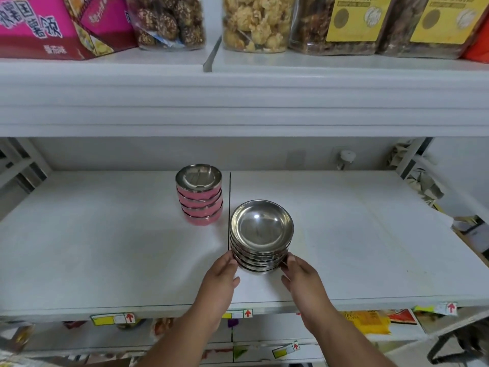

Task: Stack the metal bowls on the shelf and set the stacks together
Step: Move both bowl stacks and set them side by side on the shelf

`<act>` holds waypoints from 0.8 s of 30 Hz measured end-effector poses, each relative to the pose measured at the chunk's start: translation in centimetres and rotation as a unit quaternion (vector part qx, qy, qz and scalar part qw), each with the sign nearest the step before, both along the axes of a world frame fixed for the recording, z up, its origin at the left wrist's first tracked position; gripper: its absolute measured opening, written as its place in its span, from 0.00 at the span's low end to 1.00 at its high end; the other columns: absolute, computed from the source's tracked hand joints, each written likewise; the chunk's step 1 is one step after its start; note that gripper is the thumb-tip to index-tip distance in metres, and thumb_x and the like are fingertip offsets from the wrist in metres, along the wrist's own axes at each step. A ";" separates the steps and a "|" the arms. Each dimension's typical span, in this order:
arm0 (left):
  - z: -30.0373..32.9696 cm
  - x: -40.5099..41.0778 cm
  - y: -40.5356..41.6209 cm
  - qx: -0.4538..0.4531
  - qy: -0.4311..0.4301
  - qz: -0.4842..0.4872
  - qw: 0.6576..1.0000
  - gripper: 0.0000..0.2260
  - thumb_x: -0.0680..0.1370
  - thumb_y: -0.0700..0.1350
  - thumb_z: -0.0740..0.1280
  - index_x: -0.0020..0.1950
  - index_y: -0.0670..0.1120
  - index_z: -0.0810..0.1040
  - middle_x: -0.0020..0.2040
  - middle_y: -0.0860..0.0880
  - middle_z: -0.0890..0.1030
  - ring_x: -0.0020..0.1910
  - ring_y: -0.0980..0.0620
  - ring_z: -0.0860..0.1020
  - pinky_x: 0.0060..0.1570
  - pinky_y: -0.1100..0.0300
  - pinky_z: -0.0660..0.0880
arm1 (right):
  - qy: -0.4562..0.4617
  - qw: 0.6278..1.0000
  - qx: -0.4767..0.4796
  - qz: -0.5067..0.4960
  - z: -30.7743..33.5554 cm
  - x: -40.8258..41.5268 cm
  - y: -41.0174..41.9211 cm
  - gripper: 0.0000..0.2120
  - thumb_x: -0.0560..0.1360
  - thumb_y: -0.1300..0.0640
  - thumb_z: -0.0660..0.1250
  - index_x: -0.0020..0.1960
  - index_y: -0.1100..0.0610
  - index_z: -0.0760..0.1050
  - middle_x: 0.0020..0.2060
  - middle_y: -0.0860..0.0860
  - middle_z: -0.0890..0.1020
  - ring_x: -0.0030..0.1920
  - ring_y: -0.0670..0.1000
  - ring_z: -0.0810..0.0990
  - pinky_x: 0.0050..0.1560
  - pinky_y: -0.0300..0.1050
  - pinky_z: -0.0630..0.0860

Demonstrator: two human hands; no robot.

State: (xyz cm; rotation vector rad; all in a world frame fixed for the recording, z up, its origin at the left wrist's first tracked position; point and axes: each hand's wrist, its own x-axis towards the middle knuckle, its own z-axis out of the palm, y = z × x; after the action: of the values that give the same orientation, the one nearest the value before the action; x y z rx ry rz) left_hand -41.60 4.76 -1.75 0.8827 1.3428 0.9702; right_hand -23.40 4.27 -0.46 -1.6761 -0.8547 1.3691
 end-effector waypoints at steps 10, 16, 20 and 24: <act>-0.8 -0.6 5.0 -0.025 -0.030 -0.019 0.999 0.22 0.83 0.43 0.61 0.77 0.49 0.67 0.71 0.53 0.75 0.66 0.57 0.74 0.69 0.57 0.71 | 0.018 0.999 0.020 0.019 0.4 -0.3 3.9 0.19 0.84 0.54 0.54 0.52 0.41 0.82 0.58 0.44 0.85 0.62 0.45 0.80 0.73 0.51 0.71; -0.1 -0.5 8.4 -0.019 -0.040 -0.025 0.999 0.19 0.81 0.41 0.61 0.72 0.51 0.74 0.62 0.53 0.80 0.57 0.60 0.77 0.68 0.55 0.72 | 0.026 0.999 -0.001 0.019 0.4 -0.5 7.1 0.18 0.80 0.51 0.54 0.49 0.51 0.84 0.67 0.65 0.74 0.71 0.64 0.69 0.73 0.64 0.68; 0.5 -0.2 10.6 -0.009 -0.014 -0.046 0.999 0.15 0.80 0.40 0.60 0.61 0.51 0.81 0.57 0.46 0.80 0.52 0.55 0.74 0.63 0.59 0.72 | 0.002 1.000 0.014 0.006 -0.2 -0.3 10.0 0.22 0.76 0.53 0.55 0.62 0.68 0.70 0.68 0.67 0.70 0.71 0.68 0.66 0.71 0.72 0.64; 0.6 0.1 12.5 -0.003 0.006 -0.045 0.999 0.14 0.80 0.37 0.59 0.58 0.49 0.80 0.58 0.47 0.79 0.53 0.54 0.73 0.60 0.58 0.71 | -0.002 1.000 0.005 0.002 -0.4 -0.2 12.5 0.22 0.76 0.52 0.56 0.61 0.66 0.73 0.67 0.65 0.73 0.71 0.66 0.69 0.72 0.70 0.66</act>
State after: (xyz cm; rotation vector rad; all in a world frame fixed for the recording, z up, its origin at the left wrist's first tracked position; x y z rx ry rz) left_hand -41.53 17.27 -1.16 0.9376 1.3054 0.8926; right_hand -23.57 16.77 -0.81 -1.6702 -0.8663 1.3638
